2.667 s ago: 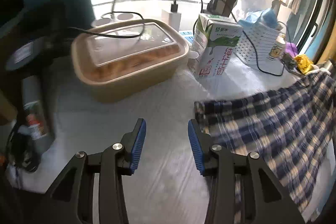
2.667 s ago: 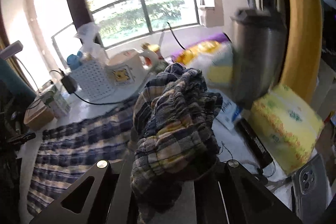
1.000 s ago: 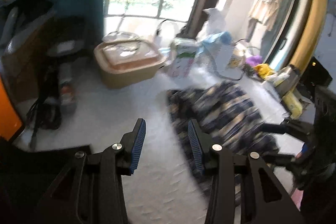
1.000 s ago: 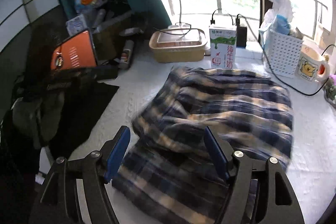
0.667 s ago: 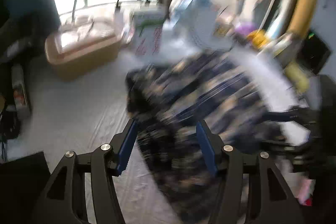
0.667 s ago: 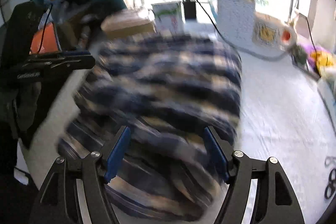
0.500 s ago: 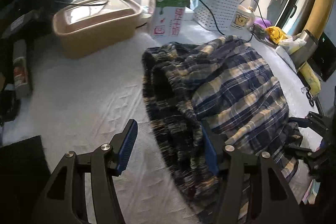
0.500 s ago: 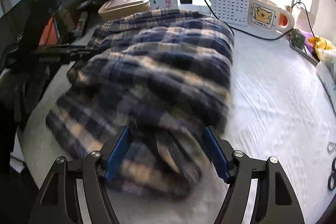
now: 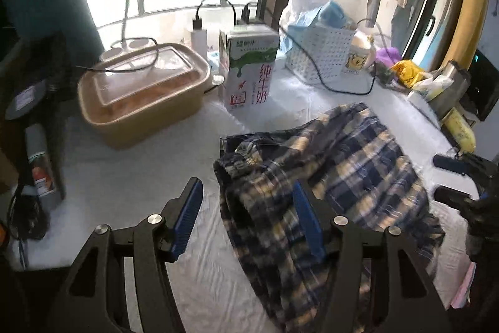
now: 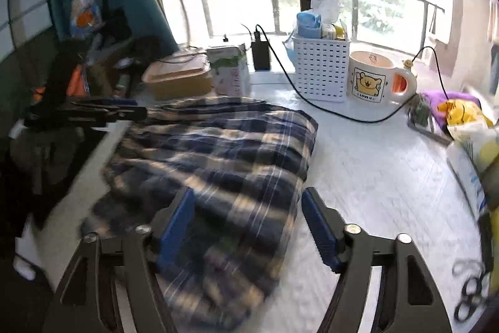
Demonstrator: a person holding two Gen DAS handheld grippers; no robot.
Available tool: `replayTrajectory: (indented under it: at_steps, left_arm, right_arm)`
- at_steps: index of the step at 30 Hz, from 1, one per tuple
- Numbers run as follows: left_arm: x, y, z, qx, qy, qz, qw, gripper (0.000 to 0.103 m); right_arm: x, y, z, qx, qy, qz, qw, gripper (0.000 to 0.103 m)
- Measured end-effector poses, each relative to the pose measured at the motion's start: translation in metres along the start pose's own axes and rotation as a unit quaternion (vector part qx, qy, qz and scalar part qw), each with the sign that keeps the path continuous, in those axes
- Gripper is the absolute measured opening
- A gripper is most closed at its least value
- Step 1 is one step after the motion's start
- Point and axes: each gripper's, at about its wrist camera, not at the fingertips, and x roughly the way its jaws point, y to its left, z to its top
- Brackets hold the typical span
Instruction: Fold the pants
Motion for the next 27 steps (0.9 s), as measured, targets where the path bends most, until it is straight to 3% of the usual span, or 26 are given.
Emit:
replayTrajectory:
  at_steps: [5, 12, 18, 21, 24, 27]
  left_arm:
    - [0.031, 0.008, 0.005, 0.005, 0.02, 0.015, 0.9997, 0.06]
    - [0.053, 0.023, 0.009, -0.008, 0.03, 0.004, 0.9995, 0.062]
    - [0.037, 0.03, 0.013, -0.027, 0.027, -0.015, 0.9991, 0.062]
    - [0.011, 0.022, 0.023, -0.011, -0.003, -0.013, 0.9999, 0.062]
    - [-0.012, 0.012, 0.031, 0.004, -0.036, -0.019, 0.9992, 0.063]
    - [-0.014, 0.004, 0.032, 0.014, -0.042, -0.03, 0.9986, 0.065]
  right_arm:
    - [0.042, 0.007, -0.023, -0.034, 0.081, -0.042, 0.995, 0.049]
    - [0.016, 0.003, -0.054, -0.045, 0.092, -0.039, 0.994, 0.049]
    - [-0.003, 0.002, -0.067, -0.036, 0.114, -0.023, 0.993, 0.049]
    - [-0.012, -0.002, -0.069, -0.042, 0.131, 0.0, 0.99, 0.05]
    - [-0.025, -0.011, -0.053, -0.03, 0.111, 0.012, 0.993, 0.05]
    - [-0.027, -0.018, -0.025, -0.034, 0.06, 0.009, 0.998, 0.05]
